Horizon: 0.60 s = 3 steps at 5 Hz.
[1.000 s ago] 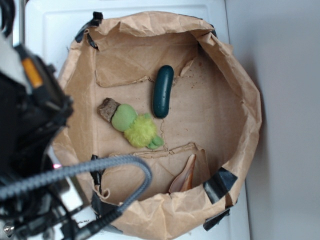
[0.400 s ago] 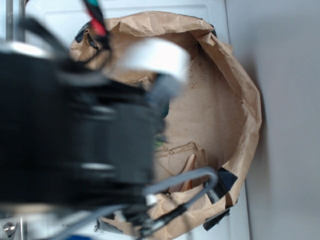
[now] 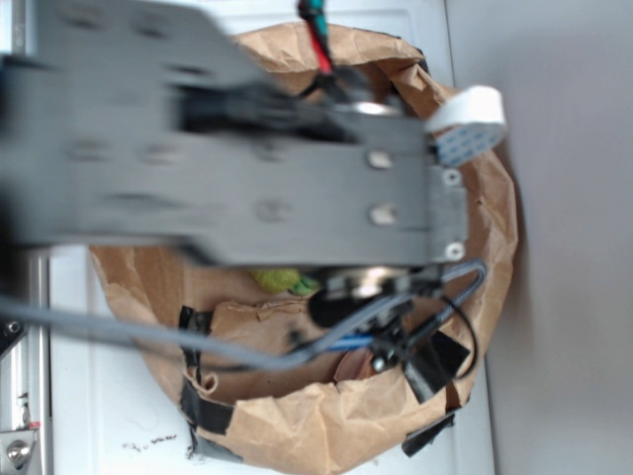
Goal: Grab the plastic pickle.
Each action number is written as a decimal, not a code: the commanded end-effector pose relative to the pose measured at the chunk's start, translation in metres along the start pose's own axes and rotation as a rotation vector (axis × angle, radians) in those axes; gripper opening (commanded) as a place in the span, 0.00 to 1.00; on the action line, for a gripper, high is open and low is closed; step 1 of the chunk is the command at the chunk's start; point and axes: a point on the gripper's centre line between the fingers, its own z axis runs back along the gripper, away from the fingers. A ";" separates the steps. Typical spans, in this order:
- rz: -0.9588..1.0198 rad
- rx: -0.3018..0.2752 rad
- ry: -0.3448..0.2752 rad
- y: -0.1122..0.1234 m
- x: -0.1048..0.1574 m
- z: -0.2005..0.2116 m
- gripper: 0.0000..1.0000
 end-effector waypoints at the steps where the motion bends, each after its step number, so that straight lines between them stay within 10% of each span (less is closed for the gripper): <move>1: 0.165 -0.006 -0.115 0.020 0.039 -0.029 1.00; 3: 0.269 0.042 -0.090 0.018 0.063 -0.041 1.00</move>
